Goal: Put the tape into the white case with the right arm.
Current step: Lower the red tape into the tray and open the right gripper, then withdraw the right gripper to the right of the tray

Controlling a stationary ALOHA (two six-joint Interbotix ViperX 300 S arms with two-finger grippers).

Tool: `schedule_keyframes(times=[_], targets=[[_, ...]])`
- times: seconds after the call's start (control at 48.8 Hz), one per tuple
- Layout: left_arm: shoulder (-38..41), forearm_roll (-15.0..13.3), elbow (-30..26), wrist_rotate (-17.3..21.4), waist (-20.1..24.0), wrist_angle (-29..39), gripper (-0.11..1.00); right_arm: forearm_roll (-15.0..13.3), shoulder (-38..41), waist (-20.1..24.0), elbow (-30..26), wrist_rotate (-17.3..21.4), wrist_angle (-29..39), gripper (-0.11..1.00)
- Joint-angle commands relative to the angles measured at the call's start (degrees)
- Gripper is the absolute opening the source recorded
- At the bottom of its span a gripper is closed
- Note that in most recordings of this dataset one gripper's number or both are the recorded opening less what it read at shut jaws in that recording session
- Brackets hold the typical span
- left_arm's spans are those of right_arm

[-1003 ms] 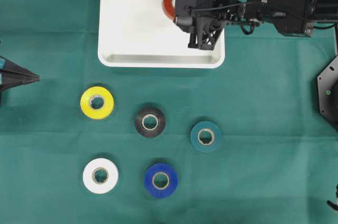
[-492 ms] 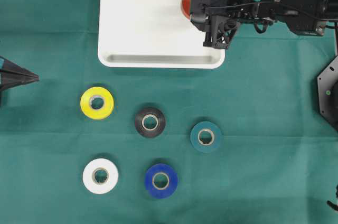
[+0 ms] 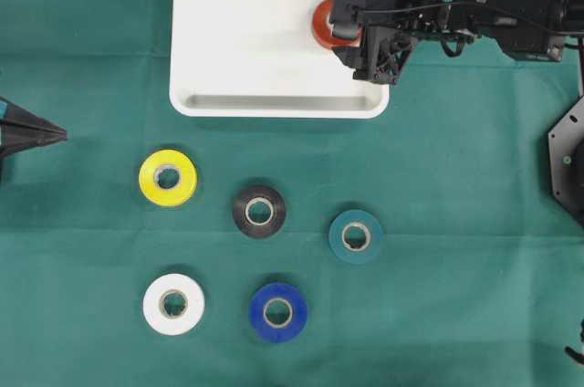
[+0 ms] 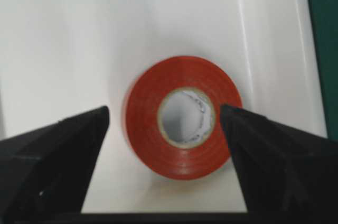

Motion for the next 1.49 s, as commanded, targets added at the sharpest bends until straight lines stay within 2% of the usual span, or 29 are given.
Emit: schedule_keyframes(times=[0.0, 0.143, 0.307, 0.676, 0.86, 1.003, 1.27, 1.393, 1.475], targets=[[0.4, 0.0, -0.7, 0.0, 0.1, -0.3, 0.0, -0.3, -1.9, 0.1, -0.5, 0.0, -0.2, 0.52], [0.4, 0.0, -0.7, 0.0, 0.0, -0.4, 0.0, -0.2, -2.9, 0.1, 0.6, 0.0, 0.3, 0.52], [0.4, 0.0, -0.7, 0.0, 0.1, -0.4, 0.0, -0.2, -7.3, 0.1, 4.7, 0.0, 0.3, 0.52], [0.4, 0.0, -0.6, 0.0, 0.1, -0.3, 0.0, -0.2, -23.9, 0.1, 21.5, 0.1, -3.2, 0.52], [0.4, 0.0, -0.6, -0.1, 0.1, -0.3, 0.0, 0.0, -32.3, 0.1, 28.0, 0.3, -4.3, 0.52], [0.4, 0.0, -0.7, -0.1, 0.1, -0.3, 0.0, 0.1, -35.2, 0.1, 30.3, 0.9, -4.6, 0.51], [0.4, 0.0, -0.7, -0.1, 0.1, -0.3, 0.0, 0.1, -35.1, 1.0, 31.6, 2.5, -4.8, 0.52], [0.4, 0.0, -0.7, 0.0, 0.1, -0.3, 0.0, 0.1, -35.1, 3.3, 32.2, 3.7, -4.7, 0.52], [0.4, 0.0, -0.7, -0.1, 0.1, -0.3, 0.0, 0.1, -35.2, 6.4, 32.8, 5.3, -4.8, 0.52]])
